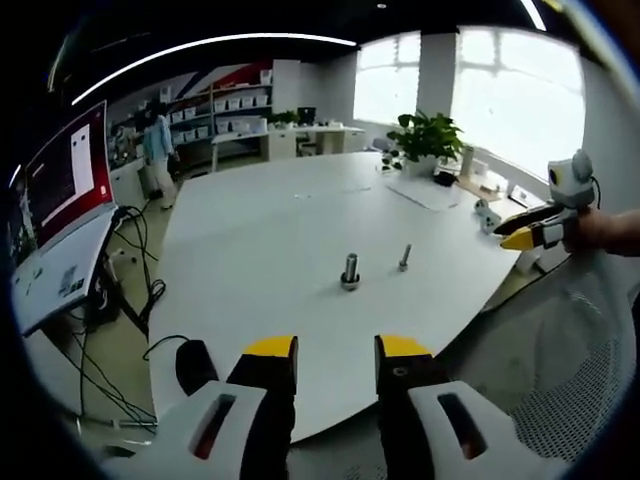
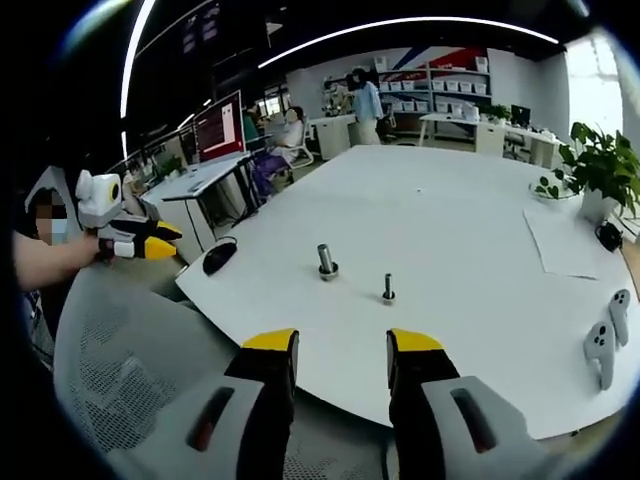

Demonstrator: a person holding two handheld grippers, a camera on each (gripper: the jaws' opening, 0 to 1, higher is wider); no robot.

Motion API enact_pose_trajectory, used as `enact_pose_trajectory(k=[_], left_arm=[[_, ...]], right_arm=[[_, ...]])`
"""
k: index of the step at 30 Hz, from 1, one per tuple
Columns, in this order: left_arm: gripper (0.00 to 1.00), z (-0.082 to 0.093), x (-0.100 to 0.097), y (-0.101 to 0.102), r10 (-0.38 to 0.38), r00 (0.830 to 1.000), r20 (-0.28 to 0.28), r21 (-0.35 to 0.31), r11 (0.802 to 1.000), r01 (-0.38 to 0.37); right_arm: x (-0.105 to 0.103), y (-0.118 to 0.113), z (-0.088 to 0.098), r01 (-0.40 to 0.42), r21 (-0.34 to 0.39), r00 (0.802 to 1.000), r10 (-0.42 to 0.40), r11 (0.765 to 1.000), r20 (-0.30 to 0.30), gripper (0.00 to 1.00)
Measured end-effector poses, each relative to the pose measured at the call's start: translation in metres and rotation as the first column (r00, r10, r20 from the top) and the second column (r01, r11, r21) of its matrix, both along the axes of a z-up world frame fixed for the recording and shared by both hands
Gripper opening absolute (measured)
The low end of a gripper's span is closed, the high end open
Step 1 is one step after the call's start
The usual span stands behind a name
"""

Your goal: Place the washer onto the threaded stud by aligning its center hole with the stud, sliding it down to the base, and recovering from edge contact or off-axis alignment until the washer reaches the visible bottom stop.

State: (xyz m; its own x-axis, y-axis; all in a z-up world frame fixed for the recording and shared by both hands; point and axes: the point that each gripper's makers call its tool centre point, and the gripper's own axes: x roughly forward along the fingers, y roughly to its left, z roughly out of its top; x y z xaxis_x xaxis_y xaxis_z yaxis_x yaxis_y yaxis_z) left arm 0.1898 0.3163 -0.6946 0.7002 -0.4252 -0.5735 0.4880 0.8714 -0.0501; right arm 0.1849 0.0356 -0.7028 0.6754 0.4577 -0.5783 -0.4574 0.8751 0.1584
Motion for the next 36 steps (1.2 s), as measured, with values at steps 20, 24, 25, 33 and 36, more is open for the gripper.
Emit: enact_pose_trajectory(k=[20, 24, 25, 33, 36], left_arm=[[0.27, -0.005, -0.003, -0.001, -0.005, 1.0, -0.031, 0.002, 1.0, 0.005], [0.28, -0.001, -0.002, -0.003, -0.007, 1.0, -0.017, -0.024, 1.0, 0.007], [0.28, -0.001, -0.002, -0.003, -0.007, 1.0, -0.018, -0.024, 1.0, 0.007], [0.28, -0.008, -0.003, -0.002, -0.009, 0.999, -0.049, -0.009, 1.0, 0.009], [0.27, -0.004, -0.002, -0.001, -0.001, 0.999, -0.041, -0.033, 0.999, -0.001]], right_arm=[[0.001, -0.003, 0.0, 0.013, -0.002, 1.0, -0.013, 1.0, 0.001, 0.37], [-0.001, -0.005, -0.002, 0.015, -0.011, 1.0, -0.015, 1.0, -0.007, 0.37], [-0.001, -0.005, -0.002, 0.018, -0.011, 1.0, -0.018, 1.0, -0.007, 0.37], [-0.001, -0.009, -0.007, 0.028, -0.046, 0.999, -0.029, 0.999, -0.025, 0.37], [0.0, -0.012, -0.009, 0.038, -0.066, 0.999, -0.041, 0.997, -0.032, 0.37]])
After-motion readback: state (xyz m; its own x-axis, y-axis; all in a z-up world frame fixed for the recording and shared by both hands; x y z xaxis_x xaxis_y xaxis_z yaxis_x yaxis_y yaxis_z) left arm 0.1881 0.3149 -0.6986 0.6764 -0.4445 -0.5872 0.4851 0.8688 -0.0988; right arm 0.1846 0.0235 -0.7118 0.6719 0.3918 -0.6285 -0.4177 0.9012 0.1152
